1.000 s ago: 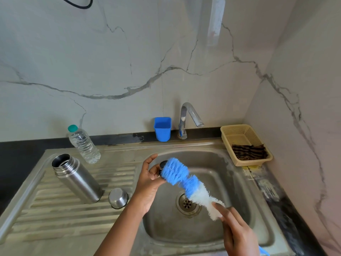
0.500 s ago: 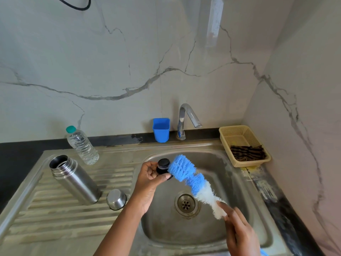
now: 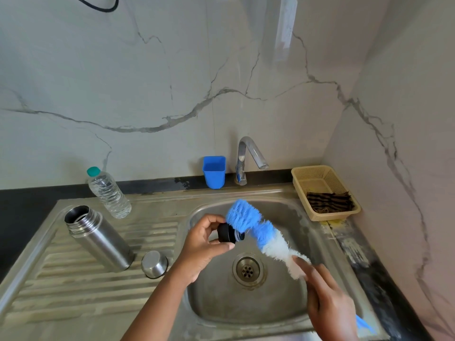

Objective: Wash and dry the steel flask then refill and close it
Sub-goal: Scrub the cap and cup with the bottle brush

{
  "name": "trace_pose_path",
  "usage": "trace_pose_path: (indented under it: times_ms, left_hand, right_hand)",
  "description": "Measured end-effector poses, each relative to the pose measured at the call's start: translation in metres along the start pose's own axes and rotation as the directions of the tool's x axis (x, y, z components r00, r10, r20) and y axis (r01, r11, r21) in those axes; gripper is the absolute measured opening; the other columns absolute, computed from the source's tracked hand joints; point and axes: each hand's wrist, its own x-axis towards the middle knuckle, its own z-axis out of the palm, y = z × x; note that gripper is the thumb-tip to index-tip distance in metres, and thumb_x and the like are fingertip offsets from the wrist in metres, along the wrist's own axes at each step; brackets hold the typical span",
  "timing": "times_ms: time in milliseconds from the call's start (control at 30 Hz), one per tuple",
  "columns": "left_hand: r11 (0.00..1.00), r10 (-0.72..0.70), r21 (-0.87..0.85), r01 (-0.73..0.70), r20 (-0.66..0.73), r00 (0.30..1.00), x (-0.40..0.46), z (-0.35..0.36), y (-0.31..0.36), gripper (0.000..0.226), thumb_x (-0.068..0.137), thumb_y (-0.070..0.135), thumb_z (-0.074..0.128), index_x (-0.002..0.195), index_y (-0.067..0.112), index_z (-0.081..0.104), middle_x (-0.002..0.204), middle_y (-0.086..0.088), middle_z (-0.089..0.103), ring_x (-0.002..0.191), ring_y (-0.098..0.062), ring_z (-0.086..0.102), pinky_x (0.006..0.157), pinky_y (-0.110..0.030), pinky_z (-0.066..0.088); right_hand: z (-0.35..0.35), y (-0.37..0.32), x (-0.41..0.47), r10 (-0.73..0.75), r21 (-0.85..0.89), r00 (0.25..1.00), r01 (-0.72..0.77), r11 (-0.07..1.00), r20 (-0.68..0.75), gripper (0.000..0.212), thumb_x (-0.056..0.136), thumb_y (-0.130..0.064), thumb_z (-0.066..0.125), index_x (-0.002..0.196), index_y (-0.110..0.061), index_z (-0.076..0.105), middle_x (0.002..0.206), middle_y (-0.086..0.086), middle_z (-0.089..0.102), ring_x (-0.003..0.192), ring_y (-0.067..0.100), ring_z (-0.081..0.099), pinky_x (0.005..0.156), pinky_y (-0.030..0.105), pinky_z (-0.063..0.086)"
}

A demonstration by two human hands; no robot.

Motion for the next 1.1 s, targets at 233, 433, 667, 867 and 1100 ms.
trace_pose_path:
  times_ms: [233, 433, 667, 867, 1100]
  left_hand:
    - [0.997, 0.068, 0.024, -0.067, -0.039, 0.997, -0.002, 0.001, 0.001, 0.054, 0.069, -0.019, 0.077, 0.113, 0.008, 0.062, 0.114, 0.0, 0.07, 0.114, -0.014, 0.064, 0.088, -0.031, 0.056]
    - [0.995, 0.097, -0.004, -0.097, -0.004, 0.995, -0.003, -0.004, -0.001, 0.051, 0.07, -0.023, 0.073, 0.112, 0.004, 0.061, 0.117, -0.004, 0.069, 0.116, -0.019, 0.063, 0.087, -0.029, 0.055]
    - [0.988, 0.073, -0.14, -0.063, 0.061, 0.995, -0.007, -0.009, 0.001, 0.053, 0.067, -0.021, 0.073, 0.113, 0.001, 0.059, 0.121, -0.007, 0.068, 0.121, -0.023, 0.061, 0.09, -0.032, 0.054]
    - [0.964, 0.012, -0.263, 0.03, 0.157, 0.988, -0.008, -0.018, 0.005, 0.066, 0.057, 0.002, 0.083, 0.118, 0.005, 0.059, 0.117, -0.012, 0.067, 0.107, -0.023, 0.063, 0.088, -0.032, 0.053]
    - [0.835, 0.037, -0.55, -0.011, 0.036, 0.999, -0.009, -0.015, 0.005, 0.058, 0.061, 0.003, 0.078, 0.115, 0.006, 0.057, 0.118, -0.016, 0.068, 0.112, -0.03, 0.067, 0.087, -0.039, 0.058]
  right_hand:
    - [-0.01, 0.013, 0.003, -0.119, 0.023, 0.99, 0.118, 0.993, 0.082, 0.06, 0.082, -0.006, 0.046, 0.127, -0.044, 0.054, 0.1, -0.019, 0.056, 0.076, 0.007, 0.054, 0.044, 0.02, 0.045]
    - [-0.01, 0.012, 0.004, -0.049, -0.002, 0.992, 0.05, 0.999, 0.118, 0.056, 0.084, -0.011, 0.045, 0.127, -0.046, 0.05, 0.103, -0.02, 0.053, 0.08, 0.008, 0.054, 0.041, 0.02, 0.044]
    - [-0.004, 0.007, 0.0, 0.034, 0.08, 0.983, -0.05, 0.996, 0.18, 0.066, 0.082, -0.002, 0.052, 0.124, -0.053, 0.051, 0.104, -0.022, 0.058, 0.072, 0.007, 0.055, 0.047, 0.02, 0.048]
    - [0.008, 0.01, -0.005, 0.028, 0.318, 0.981, -0.09, 0.944, 0.193, 0.066, 0.089, 0.006, 0.06, 0.123, -0.051, 0.055, 0.122, -0.017, 0.063, 0.102, 0.004, 0.064, 0.08, 0.016, 0.05]
    - [0.02, 0.003, -0.007, 0.121, 0.431, 0.972, -0.198, 0.88, 0.2, 0.054, 0.09, 0.005, 0.06, 0.119, -0.041, 0.06, 0.114, -0.011, 0.069, 0.099, 0.009, 0.066, 0.086, 0.02, 0.05]
